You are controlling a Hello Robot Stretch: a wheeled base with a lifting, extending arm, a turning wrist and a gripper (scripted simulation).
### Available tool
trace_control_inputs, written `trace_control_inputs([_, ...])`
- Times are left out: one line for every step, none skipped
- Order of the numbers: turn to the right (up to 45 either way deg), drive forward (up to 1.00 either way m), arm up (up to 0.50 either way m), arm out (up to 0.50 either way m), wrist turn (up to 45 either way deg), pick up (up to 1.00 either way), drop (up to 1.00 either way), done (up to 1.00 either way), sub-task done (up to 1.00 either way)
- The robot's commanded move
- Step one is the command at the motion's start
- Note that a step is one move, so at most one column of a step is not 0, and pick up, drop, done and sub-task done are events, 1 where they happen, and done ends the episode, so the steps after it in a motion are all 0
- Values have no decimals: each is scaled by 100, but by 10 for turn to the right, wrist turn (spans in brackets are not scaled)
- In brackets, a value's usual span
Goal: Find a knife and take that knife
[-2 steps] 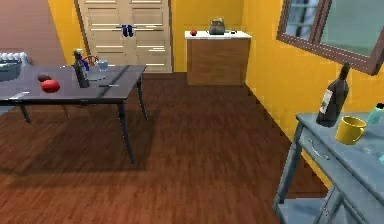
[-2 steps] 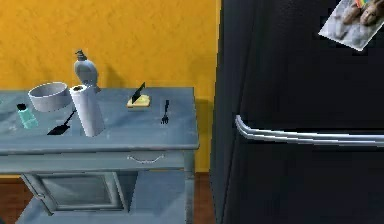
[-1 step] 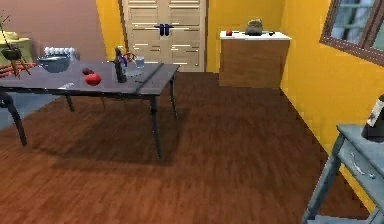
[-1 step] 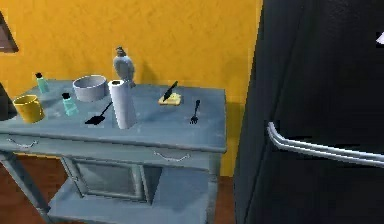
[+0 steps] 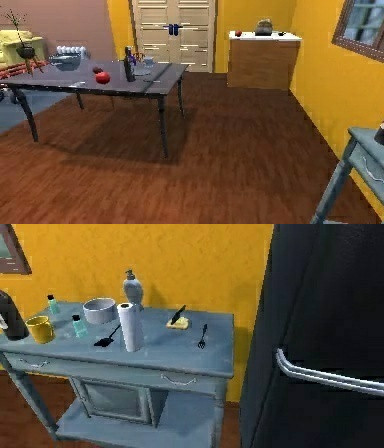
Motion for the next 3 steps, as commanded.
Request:
trace_control_inputs([450,0,0,0,0,0,0,0,0])
trace_control_inputs([450,0,0,0,0,0,0,0,0])
trace_control_inputs([150,0,0,0,0,0,0,0,0])
